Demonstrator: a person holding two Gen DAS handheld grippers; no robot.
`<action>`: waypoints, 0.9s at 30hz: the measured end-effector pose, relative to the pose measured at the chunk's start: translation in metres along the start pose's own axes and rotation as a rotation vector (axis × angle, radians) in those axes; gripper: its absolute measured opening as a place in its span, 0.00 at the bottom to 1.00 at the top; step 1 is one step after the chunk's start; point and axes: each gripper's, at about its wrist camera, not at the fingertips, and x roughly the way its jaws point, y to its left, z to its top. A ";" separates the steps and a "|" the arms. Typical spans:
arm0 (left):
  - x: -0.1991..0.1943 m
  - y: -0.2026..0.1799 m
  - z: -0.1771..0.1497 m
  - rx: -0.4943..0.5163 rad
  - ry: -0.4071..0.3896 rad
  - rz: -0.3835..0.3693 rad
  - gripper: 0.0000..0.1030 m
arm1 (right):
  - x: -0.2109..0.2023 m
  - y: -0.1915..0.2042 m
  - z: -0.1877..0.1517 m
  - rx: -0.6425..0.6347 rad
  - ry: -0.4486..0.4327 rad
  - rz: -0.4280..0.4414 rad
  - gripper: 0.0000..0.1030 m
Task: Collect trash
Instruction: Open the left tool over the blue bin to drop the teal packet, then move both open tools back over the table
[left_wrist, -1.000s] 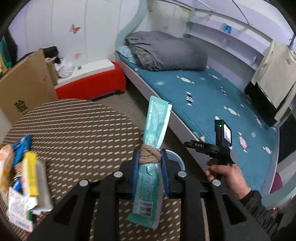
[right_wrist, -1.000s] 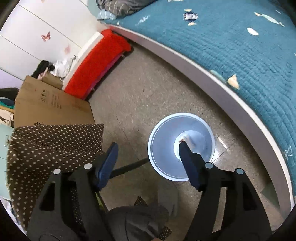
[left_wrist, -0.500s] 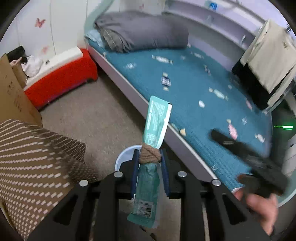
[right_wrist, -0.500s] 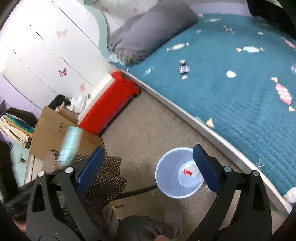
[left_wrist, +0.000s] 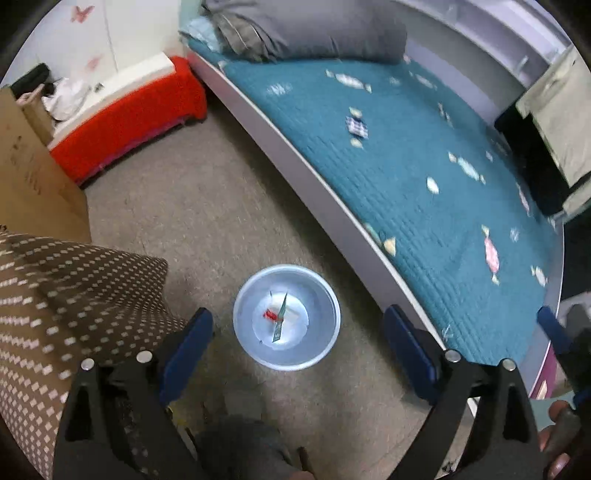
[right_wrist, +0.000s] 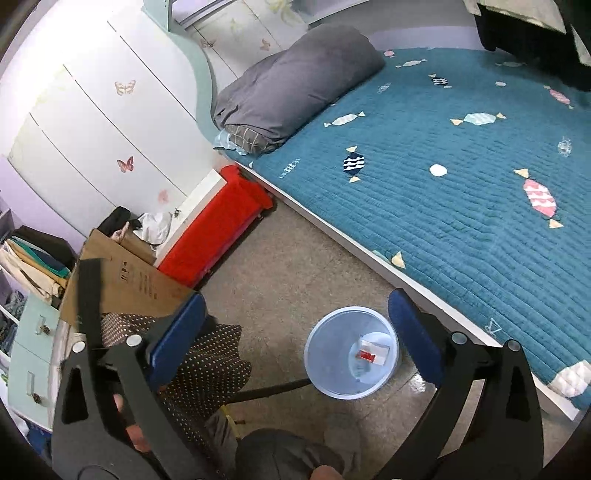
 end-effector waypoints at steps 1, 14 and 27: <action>-0.008 0.001 -0.002 0.000 -0.021 0.002 0.89 | -0.002 0.003 -0.003 -0.007 -0.013 -0.016 0.94; -0.150 0.025 -0.068 -0.019 -0.322 0.086 0.90 | -0.047 0.089 -0.027 -0.212 -0.045 0.025 0.94; -0.237 0.090 -0.152 -0.093 -0.459 0.173 0.91 | -0.082 0.190 -0.080 -0.397 -0.004 0.116 0.94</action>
